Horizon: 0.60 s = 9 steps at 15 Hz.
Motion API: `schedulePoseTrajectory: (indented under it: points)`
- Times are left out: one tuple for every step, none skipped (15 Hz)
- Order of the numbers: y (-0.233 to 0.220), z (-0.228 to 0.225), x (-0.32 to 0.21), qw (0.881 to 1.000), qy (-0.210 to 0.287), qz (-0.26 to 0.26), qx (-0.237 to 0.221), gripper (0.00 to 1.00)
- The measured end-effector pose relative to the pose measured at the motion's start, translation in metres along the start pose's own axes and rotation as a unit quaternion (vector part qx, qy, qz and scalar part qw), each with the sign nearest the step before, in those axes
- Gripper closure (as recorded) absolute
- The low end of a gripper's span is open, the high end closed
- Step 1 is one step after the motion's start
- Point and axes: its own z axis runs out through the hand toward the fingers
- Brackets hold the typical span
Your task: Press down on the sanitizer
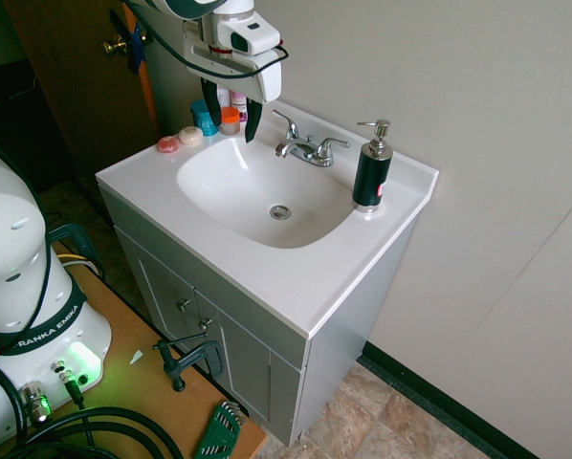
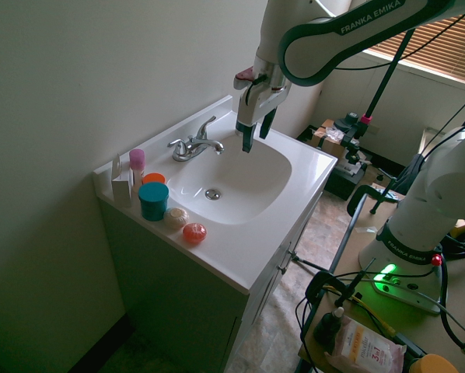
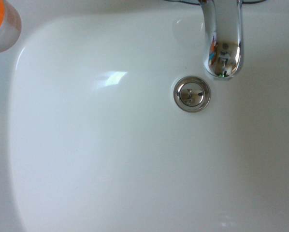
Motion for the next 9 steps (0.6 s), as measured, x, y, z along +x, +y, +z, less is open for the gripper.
schedulePoseTrajectory:
  points:
    - [0.000, 0.000, 0.000, 1.000, -0.001, 0.001, 0.000, 0.00]
    - [0.000, 0.000, 0.000, 1.000, -0.003, 0.003, 0.001, 0.00]
    - [0.000, -0.002, 0.003, 1.000, -0.001, 0.005, 0.002, 0.00]
    - [0.000, -0.008, 0.010, 1.000, 0.005, 0.008, 0.006, 0.00]
    - [0.000, -0.020, 0.023, 1.000, 0.014, 0.017, 0.013, 0.00]
    - [0.000, -0.036, 0.040, 0.999, 0.021, 0.030, 0.021, 1.00]
    - [0.002, -0.056, 0.063, 0.998, 0.029, 0.045, 0.030, 1.00]
    - [0.003, -0.073, 0.086, 0.997, 0.038, 0.062, 0.039, 1.00]
    - [0.006, -0.084, 0.107, 0.995, 0.042, 0.077, 0.045, 1.00]
